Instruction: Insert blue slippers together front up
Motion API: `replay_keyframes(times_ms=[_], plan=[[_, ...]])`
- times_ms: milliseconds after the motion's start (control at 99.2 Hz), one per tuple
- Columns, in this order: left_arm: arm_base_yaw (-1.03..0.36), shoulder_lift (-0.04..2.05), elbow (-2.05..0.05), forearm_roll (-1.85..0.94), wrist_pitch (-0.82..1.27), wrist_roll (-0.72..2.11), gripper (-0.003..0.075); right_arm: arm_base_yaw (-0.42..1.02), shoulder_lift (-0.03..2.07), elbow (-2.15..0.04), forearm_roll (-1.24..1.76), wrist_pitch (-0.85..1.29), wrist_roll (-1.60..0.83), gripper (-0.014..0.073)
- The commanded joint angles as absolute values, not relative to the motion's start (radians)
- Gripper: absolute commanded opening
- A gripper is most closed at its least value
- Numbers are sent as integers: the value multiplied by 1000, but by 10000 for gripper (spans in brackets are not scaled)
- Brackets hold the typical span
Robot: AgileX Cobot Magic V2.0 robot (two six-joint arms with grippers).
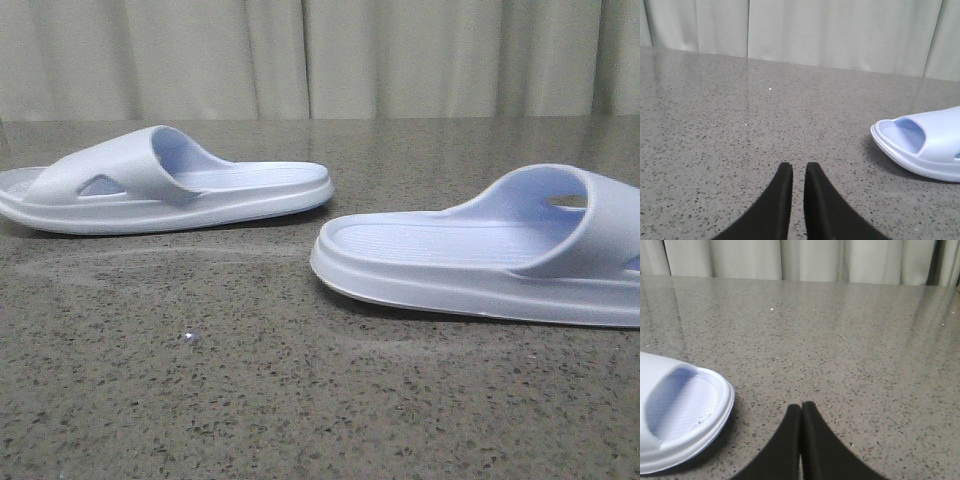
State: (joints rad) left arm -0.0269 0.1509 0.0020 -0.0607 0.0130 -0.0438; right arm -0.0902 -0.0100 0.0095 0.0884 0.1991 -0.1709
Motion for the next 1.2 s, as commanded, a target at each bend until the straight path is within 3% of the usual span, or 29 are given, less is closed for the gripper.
replay_keyframes(times_ms=[0, 1190], plan=[[-25, 158, 13, -67, -65, -50, 15, -95, -23, 31, 79, 127, -171, -99], [-25, 158, 13, -97, -125, -50, 15, -95, -23, 31, 167, 36, -171, -99]])
